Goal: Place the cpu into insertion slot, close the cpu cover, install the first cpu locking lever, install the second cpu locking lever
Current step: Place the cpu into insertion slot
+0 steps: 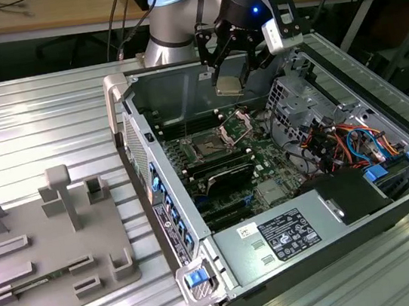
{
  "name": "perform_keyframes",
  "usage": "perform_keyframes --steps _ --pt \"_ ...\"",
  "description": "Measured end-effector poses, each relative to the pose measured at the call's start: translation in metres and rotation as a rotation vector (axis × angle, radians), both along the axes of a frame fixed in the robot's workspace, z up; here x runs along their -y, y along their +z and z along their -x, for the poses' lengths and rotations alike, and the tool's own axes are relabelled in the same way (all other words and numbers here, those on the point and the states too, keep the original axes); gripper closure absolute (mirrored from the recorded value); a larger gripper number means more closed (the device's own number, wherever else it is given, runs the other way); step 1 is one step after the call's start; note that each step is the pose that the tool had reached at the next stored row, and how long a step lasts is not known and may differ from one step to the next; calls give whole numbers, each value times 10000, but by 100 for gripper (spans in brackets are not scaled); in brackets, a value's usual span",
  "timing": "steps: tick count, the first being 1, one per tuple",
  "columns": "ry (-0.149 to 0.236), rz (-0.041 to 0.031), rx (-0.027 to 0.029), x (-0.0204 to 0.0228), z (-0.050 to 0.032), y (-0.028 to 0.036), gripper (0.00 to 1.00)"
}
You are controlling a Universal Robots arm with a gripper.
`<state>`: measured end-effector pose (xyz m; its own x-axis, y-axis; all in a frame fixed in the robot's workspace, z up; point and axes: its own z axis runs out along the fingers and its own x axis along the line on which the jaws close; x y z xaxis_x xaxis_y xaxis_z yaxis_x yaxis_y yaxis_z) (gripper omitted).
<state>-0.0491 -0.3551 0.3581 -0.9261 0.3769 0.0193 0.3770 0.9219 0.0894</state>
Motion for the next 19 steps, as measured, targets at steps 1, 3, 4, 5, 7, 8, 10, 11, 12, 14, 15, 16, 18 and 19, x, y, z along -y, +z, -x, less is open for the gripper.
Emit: perform_keyframes --steps 1,3,4,5,7,8,10,11,12,14,15,16,18,19 --pt "0 0 0 0 0 0 46" --pt "0 0 0 0 0 0 46" --pt "-1 0 0 0 0 0 46" --pt "0 1 0 0 0 0 46" --pt "-1 0 0 0 0 0 46" --pt "-1 0 0 0 0 0 46" --pt "-10 0 0 0 0 0 46" --pt "-73 0 0 0 1 0 46" --pt "-172 1 0 0 3 0 46" --pt "-369 2 -1 0 4 0 46" --pt "-480 3 -2 0 4 -1 46" --pt "-587 2 -1 1 4 -2 46" --pt "-875 1 0 0 4 -5 46" --pt "-984 0 0 0 4 -7 46"
